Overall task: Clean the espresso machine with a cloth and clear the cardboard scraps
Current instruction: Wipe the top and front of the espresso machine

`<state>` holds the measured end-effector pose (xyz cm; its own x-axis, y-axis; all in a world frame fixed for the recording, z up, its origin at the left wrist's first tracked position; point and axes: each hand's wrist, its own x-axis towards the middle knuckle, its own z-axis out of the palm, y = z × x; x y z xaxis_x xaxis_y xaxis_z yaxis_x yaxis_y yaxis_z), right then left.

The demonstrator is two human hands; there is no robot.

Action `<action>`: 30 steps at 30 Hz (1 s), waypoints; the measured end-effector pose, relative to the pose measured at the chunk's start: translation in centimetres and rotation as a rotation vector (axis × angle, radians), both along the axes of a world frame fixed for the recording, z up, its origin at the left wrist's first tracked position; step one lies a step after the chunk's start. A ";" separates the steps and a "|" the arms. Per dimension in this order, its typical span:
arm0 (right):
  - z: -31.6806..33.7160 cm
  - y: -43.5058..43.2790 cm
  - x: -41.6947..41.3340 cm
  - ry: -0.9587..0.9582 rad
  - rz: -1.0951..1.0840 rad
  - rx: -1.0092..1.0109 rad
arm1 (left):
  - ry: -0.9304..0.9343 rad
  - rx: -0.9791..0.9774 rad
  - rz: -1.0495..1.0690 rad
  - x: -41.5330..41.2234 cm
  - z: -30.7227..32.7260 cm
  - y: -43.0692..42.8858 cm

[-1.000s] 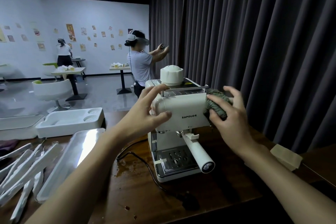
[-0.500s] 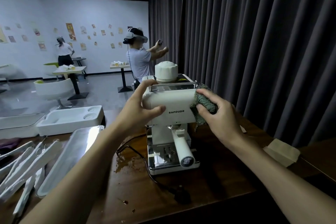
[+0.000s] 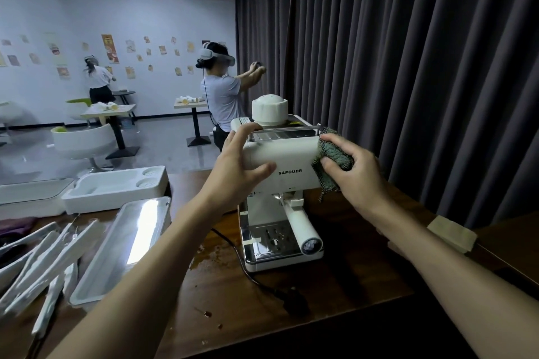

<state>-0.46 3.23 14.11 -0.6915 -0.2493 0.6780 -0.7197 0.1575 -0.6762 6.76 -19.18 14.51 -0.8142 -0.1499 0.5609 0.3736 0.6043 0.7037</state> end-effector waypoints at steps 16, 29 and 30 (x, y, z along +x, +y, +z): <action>-6.7 0.7 1.7 -0.124 -0.374 0.212 | -0.118 0.136 0.040 4.0 -7.5 -1.4; -14.5 -3.7 2.2 -0.530 -0.285 0.373 | -0.295 -0.112 0.236 4.3 -17.5 -1.5; -15.2 -3.9 1.9 -0.496 -0.289 0.405 | -0.290 -0.113 0.243 4.2 -17.6 -1.5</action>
<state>1.41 -0.72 -1.05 -0.9717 -0.1754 0.1580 -0.2329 0.6045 -0.7618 10.95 -20.65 -3.05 -0.8898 -0.3083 0.3365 0.0053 0.7303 0.6831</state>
